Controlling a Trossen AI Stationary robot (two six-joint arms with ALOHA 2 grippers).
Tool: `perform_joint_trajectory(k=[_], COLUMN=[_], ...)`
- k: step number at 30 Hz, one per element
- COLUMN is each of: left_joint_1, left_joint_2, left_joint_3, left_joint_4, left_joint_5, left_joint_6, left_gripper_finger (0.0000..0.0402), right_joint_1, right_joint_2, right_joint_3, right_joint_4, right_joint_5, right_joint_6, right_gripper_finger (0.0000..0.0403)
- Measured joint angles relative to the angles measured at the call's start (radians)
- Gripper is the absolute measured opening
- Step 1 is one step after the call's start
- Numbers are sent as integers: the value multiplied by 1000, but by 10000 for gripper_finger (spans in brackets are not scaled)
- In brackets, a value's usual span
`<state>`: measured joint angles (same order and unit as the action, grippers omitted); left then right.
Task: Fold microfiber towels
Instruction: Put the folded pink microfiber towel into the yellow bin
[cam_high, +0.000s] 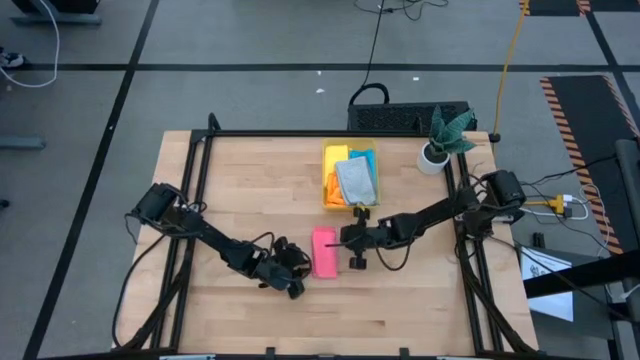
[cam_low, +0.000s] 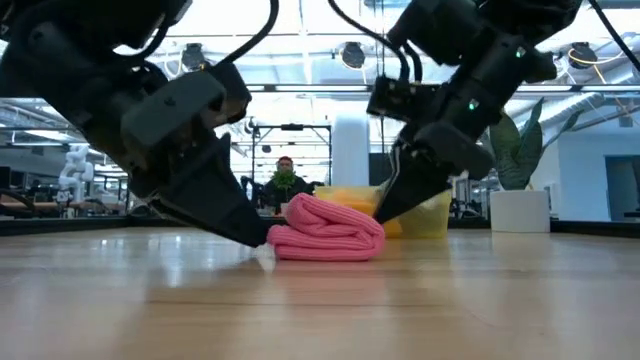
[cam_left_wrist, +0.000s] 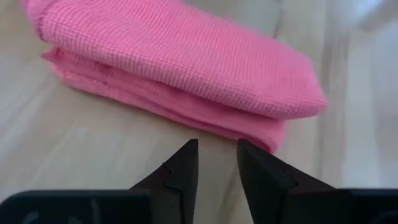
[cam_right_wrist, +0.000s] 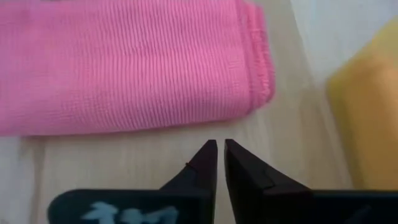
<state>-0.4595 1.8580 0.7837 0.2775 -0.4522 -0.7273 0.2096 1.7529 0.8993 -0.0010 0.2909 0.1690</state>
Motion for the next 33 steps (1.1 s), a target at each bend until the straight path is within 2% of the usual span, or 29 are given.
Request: perform_joint_trajectory(k=[5,7,13,17,20,26,29,33], left_joint_1=[2,2,12,26,34,47,55,57], left_joint_2=[0,0,36,53,55,57,58,59], left_joint_3=[0,0,-1,1,0,0,0,0], left_joint_4=[-7,-10,25,55,78,101,110,117], left_joint_5=[-11,-13,-20,-14,-2,12,16,15], left_joint_6=[-2,-6,-7,-9,2,21,26,39], left_gripper_finger=[113,113,113,113,113,113,113,113], right_joint_1=[39,73,191,244,271,311,305,294], right_joint_2=[-54,-56,-4,14,25,25,40,103], right_joint_3=[1,1,-14,-14,-13,-14,-13,-13], right_joint_4=[-8,48,242,312,330,317,329,335], right_joint_5=[-1,-10,-130,-131,-89,109,125,129], right_joint_6=[1,2,-71,-85,-141,-287,-287,-325], right_gripper_finger=[15,15,34,83,134,224,246,250])
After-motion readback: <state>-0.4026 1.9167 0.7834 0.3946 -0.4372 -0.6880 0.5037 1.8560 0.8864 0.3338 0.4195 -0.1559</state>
